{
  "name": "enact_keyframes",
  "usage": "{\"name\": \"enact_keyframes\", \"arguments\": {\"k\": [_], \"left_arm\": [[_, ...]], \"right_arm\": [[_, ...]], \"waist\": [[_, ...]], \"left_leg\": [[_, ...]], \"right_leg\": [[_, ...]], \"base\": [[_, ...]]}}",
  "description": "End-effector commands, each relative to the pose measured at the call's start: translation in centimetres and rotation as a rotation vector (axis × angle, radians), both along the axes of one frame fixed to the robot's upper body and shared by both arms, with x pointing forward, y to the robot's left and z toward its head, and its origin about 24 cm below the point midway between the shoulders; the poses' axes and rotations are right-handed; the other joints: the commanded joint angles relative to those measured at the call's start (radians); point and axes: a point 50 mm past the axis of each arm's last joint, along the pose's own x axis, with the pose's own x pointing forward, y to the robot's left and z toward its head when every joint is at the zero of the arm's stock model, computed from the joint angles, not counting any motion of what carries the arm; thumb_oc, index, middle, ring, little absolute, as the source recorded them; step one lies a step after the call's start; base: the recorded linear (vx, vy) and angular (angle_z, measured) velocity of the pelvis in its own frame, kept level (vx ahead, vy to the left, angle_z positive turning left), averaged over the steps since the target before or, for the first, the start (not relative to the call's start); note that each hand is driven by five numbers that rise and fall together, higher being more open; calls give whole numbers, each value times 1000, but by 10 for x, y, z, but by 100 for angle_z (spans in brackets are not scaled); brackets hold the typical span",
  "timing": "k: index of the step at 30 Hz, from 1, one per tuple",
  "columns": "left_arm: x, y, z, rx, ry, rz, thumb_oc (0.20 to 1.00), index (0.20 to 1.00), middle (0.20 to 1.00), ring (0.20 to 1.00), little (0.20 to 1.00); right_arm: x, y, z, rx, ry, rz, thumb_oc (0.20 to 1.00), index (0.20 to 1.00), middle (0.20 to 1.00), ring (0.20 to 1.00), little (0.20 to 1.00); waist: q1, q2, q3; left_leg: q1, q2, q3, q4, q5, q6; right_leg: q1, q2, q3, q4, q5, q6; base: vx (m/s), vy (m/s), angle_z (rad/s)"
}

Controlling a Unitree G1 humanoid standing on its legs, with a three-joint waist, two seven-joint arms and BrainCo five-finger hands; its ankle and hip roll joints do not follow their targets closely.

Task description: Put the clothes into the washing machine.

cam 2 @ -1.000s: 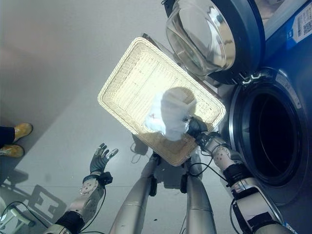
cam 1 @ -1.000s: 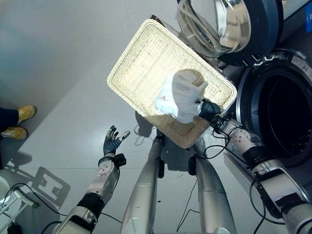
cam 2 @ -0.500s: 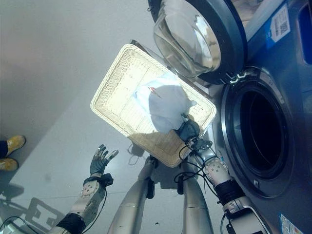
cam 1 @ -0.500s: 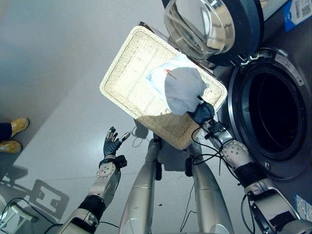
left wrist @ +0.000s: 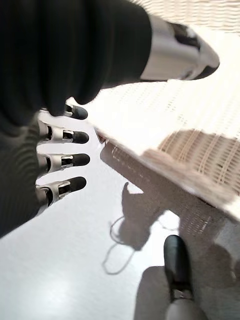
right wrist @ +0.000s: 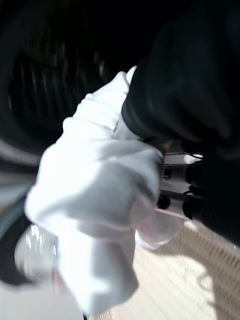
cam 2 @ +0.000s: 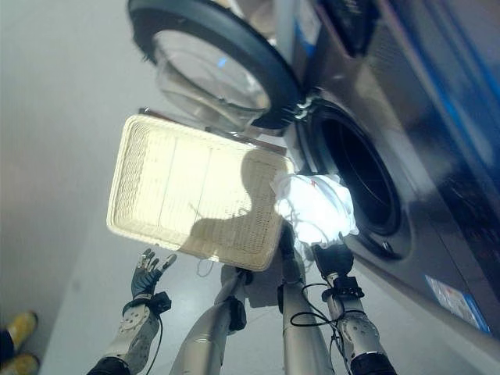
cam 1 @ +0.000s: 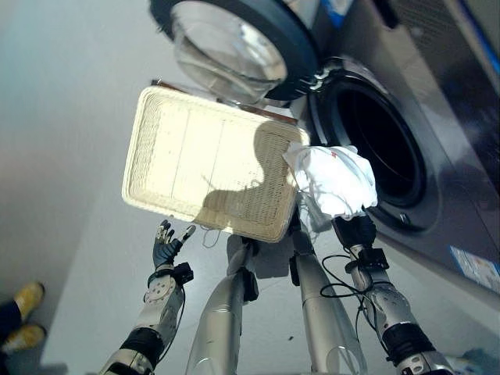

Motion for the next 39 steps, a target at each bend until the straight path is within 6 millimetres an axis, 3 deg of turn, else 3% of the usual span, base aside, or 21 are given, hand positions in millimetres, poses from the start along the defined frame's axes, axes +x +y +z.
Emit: {"name": "enact_keyframes", "arguments": {"k": [1,7,12,16,18,20,22,24,25,27,28,30,33,34,36,37,39], "left_arm": [[-2,2,0,19,-21,21,1000,1000,1000,1000,1000],[1,-7,-1,17,-15,-10,1000,1000,1000,1000,1000],[3,-15,-2,9,-4,-37,1000,1000,1000,1000,1000],[4,-25,-6,6,18,-81,1000,1000,1000,1000,1000],[4,-26,-7,5,21,-90,1000,1000,1000,1000,1000],[5,-31,-8,8,27,-113,1000,1000,1000,1000,1000],[6,-34,-7,9,26,-126,1000,1000,1000,1000,1000],[6,-37,-8,18,29,-149,1000,1000,1000,1000,1000],[6,-37,-8,18,29,-149,1000,1000,1000,1000,1000],[5,-37,-7,22,29,-171,1000,1000,1000,1000,1000],[5,-37,-7,22,29,-171,1000,1000,1000,1000,1000],[3,-36,-5,24,32,-195,1000,1000,1000,1000,1000],[2,-31,-6,26,37,-198,1000,1000,1000,1000,1000],[3,-30,-5,27,39,-203,1000,1000,1000,1000,1000],[3,-30,-4,28,42,-211,1000,1000,1000,1000,1000],[5,-30,-3,31,43,-216,1000,1000,1000,1000,1000],[5,-30,-3,31,43,-216,1000,1000,1000,1000,1000]], "right_arm": [[15,-10,33,-45,-118,-44,200,200,200,200,200],[21,-16,28,-24,-43,-112,200,200,200,200,200],[29,-28,37,15,-43,-194,200,200,200,200,200],[48,-60,70,95,-8,-379,200,200,200,200,200],[51,-68,78,100,8,-423,200,200,200,200,200],[59,-92,103,143,53,-547,200,200,200,200,200],[61,-105,118,182,52,-617,200,200,200,200,200],[60,-129,146,289,6,-733,200,200,200,200,200],[60,-129,146,289,6,-733,200,200,200,200,200],[51,-153,173,395,-50,-885,200,200,200,200,200],[51,-153,173,395,-50,-885,200,200,200,200,200],[29,-179,200,516,-115,-1078,200,200,200,200,200],[8,-187,210,641,-180,-1203,200,200,200,200,200],[-7,-193,210,731,-199,-1282,200,200,200,200,200],[-18,-199,207,783,-197,-1333,200,200,200,200,200],[-19,-202,206,771,-186,-1328,288,288,288,288,288],[-19,-202,206,771,-186,-1328,288,288,288,288,288]], "waist": [[16,43,-16],[10,67,-16],[16,90,-16],[38,125,-16],[43,132,-16],[60,148,-16],[69,158,-16],[85,172,-16],[85,172,-16],[101,189,-16],[101,189,-16],[110,207,-16],[107,207,-16],[101,204,-16],[95,205,-16],[92,205,-16],[92,205,-16]], "left_leg": [[-36,-13,-70,87,-48,-50],[-33,-13,-59,97,-53,-56],[-31,-15,-64,102,-52,-60],[-34,-20,-81,106,-43,-70],[-38,-20,-85,108,-40,-72],[-46,-21,-100,111,-34,-75],[-53,-22,-109,114,-32,-77],[-63,-22,-124,119,-29,-81],[-63,-22,-124,119,-29,-81],[-76,-21,-137,115,-21,-86],[-76,-21,-137,115,-21,-86],[-96,-21,-151,111,-6,-86],[-108,-20,-153,112,-3,-88],[-116,-18,-155,118,-2,-90],[-123,-16,-156,123,1,-91],[-131,-15,-157,129,2,-92],[-131,-15,-157,129,2,-92]], "right_leg": [[16,46,-67,49,-61,8],[18,41,-60,52,-68,1],[22,36,-63,58,-80,-6],[22,28,-86,83,-103,-15],[19,28,-90,91,-108,-18],[11,29,-100,114,-124,-25],[4,28,-106,128,-133,-27],[-8,30,-115,157,-151,-32],[-8,30,-115,157,-151,-32],[-25,37,-123,188,-172,-39],[-25,37,-123,188,-172,-39],[-52,48,-128,224,-186,-50],[-66,55,-131,244,-199,-56],[-75,58,-131,262,-206,-58],[-83,60,-128,275,-210,-61],[-93,62,-124,285,-209,-62],[-93,62,-124,285,-209,-62]], "base": [[35,-7,-8],[45,-21,-4],[57,-30,0],[90,-71,5],[70,-63,7],[81,-97,7],[54,-80,14],[55,-86,14],[22,-66,12],[46,-72,16],[52,-94,17],[48,-83,12],[36,-56,22],[13,-32,17],[41,-19,0],[31,-10,-4],[0,0,0]]}}
